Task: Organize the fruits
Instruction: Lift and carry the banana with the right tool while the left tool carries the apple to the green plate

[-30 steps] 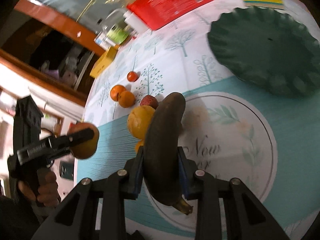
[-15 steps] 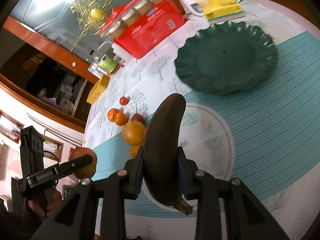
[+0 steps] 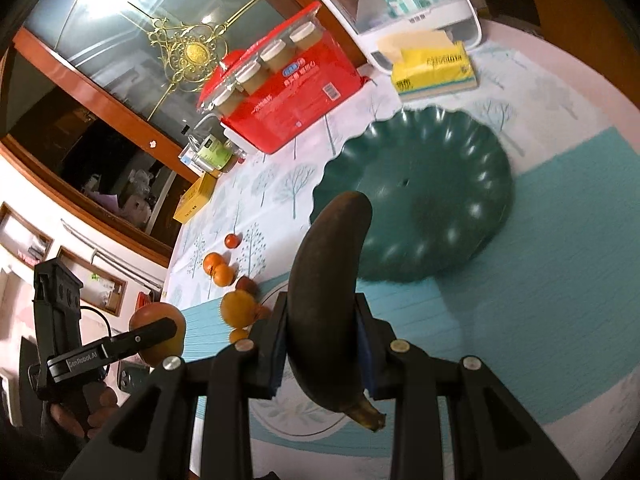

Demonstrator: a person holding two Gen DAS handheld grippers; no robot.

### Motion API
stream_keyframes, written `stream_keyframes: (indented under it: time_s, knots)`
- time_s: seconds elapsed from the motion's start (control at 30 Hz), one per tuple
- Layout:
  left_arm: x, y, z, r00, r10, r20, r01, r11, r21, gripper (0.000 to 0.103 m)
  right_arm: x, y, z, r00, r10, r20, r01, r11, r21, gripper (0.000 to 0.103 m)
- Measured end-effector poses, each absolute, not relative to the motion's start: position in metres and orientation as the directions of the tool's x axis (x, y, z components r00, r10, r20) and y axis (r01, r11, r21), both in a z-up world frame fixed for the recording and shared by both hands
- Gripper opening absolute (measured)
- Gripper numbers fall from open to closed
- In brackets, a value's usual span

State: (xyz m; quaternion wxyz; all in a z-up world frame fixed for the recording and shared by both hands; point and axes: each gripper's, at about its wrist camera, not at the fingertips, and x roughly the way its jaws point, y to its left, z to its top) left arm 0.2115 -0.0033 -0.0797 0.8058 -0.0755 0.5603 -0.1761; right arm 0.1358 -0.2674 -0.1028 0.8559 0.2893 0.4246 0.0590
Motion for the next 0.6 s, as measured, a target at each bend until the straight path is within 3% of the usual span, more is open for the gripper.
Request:
stream_keyframes:
  time_s: [0.6]
  knots:
    - [0.256,-0.117,-0.088,0.375,-0.3,-0.877,0.146,0.954,-0.263,0.068,0.205,-0.359,-0.104,0.632,0.318,-0.706,0.017,0.906,0.423,0.03]
